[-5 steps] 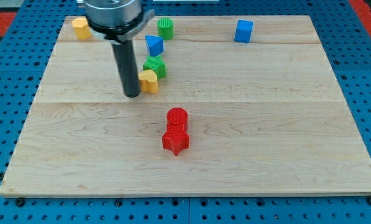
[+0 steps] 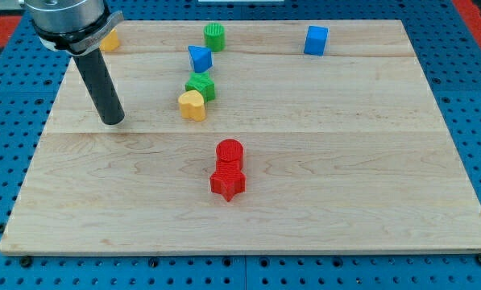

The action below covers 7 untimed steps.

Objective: Move the green star into the red blocks

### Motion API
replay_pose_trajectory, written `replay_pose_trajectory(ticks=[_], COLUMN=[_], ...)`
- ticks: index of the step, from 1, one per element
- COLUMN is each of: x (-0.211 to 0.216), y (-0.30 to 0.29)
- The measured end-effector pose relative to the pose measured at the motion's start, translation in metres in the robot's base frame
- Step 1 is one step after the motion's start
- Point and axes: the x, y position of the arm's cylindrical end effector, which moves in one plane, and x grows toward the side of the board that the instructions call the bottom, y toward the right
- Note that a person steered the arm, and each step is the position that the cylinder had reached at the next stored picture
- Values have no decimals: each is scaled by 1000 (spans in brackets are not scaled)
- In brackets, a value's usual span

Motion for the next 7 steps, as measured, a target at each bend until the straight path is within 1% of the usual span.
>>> replay_pose_trajectory(ticks=[1, 2, 3, 4, 5, 6, 7], x=[-30, -73, -57, -80, -102, -72, -30], y=[6, 32, 109, 160, 160, 202, 216])
